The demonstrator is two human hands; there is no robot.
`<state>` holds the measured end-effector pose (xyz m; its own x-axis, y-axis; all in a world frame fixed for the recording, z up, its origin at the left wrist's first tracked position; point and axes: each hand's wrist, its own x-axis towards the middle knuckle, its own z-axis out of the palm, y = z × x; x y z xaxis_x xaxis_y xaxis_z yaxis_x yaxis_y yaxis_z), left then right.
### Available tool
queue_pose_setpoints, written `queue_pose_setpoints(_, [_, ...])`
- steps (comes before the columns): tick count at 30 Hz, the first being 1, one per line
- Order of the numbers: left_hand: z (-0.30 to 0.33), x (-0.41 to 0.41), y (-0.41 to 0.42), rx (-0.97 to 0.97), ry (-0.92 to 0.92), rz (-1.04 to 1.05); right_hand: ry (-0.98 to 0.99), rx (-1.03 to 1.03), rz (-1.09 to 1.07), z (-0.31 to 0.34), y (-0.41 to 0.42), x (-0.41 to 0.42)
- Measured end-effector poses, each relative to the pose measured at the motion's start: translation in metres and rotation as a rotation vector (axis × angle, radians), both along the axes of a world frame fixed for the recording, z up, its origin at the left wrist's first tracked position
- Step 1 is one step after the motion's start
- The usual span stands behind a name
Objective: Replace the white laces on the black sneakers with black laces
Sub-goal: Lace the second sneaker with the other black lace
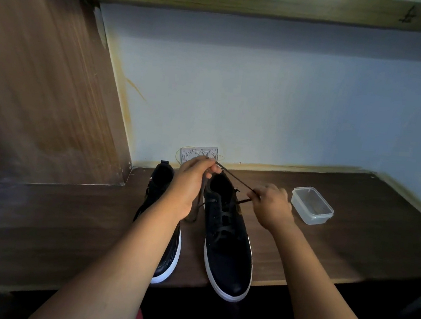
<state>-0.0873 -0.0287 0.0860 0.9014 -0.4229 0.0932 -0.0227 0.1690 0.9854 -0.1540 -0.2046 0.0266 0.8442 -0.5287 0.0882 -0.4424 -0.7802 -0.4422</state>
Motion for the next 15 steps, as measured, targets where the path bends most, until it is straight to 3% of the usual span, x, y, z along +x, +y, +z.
queue_pose_setpoints(2, [-0.006,-0.002,-0.002,0.099,-0.056,-0.019,-0.043,-0.039,0.140,0.011,0.007,-0.004])
queue_pose_setpoints(5, [-0.010,-0.006,-0.007,0.198,-0.133,-0.050,-0.311,0.058,0.386,0.034,0.032,-0.003])
queue_pose_setpoints(9, [-0.002,-0.004,-0.003,0.096,-0.022,-0.066,-0.521,-0.005,0.369,0.037,0.037,-0.003])
queue_pose_setpoints(11, [0.000,0.000,0.002,0.054,0.036,-0.034,-0.420,-0.064,0.245,0.029,0.019,-0.004])
queue_pose_setpoints(15, [-0.003,0.004,0.006,0.048,0.076,-0.016,-0.010,-0.080,0.058,0.011,-0.012,-0.012])
